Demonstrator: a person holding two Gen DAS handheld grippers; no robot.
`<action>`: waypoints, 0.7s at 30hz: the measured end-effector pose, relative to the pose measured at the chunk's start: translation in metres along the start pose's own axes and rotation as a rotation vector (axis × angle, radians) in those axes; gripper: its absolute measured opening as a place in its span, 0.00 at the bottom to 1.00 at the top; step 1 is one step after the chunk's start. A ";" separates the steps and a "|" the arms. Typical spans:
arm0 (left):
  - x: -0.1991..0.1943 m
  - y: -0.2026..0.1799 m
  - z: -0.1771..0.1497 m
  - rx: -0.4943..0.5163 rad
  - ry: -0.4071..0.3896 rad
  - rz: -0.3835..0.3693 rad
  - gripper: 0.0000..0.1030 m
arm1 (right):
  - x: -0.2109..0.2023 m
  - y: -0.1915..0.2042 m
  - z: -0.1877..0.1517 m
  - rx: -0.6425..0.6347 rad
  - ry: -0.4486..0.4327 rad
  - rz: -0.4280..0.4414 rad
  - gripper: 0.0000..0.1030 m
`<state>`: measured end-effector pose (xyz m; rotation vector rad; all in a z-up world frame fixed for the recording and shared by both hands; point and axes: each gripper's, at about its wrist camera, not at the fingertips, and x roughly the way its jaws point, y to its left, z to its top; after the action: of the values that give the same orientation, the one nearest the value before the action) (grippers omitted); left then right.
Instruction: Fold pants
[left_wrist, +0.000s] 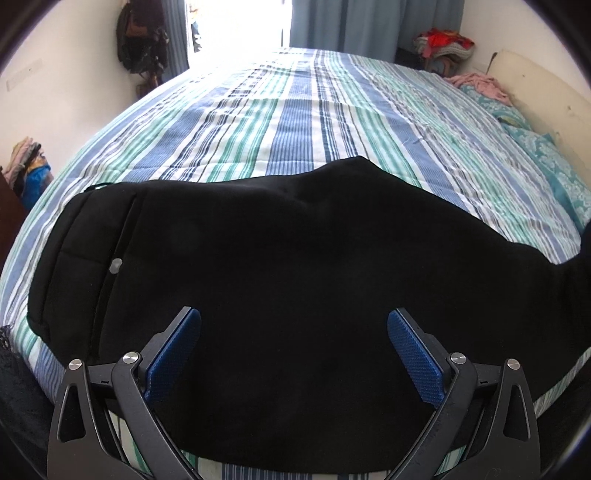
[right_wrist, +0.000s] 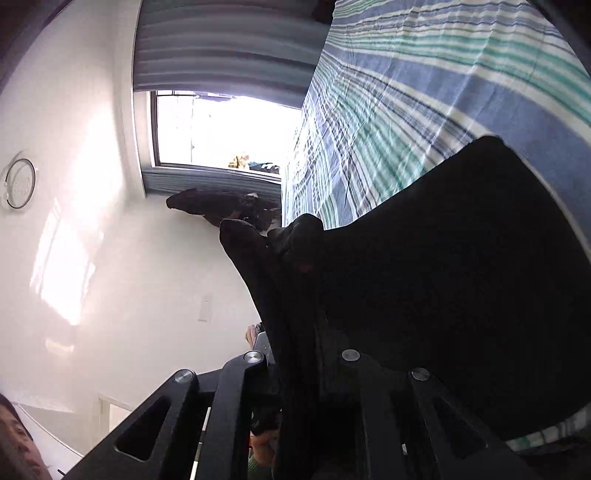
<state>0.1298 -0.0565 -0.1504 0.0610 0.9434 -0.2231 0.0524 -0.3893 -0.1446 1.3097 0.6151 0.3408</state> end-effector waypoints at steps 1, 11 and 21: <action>-0.001 0.002 -0.003 0.004 0.005 -0.016 0.98 | 0.027 0.004 -0.010 -0.006 0.013 -0.011 0.12; -0.009 0.035 0.003 -0.092 -0.017 -0.120 0.98 | 0.210 0.049 -0.100 -0.302 0.201 -0.312 0.49; -0.028 -0.058 0.000 0.144 0.019 -0.420 0.51 | 0.034 0.054 -0.090 -0.595 -0.114 -0.567 0.82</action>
<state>0.1012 -0.1081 -0.1252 -0.0041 0.9508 -0.6800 0.0315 -0.2859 -0.1124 0.5457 0.6921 -0.0266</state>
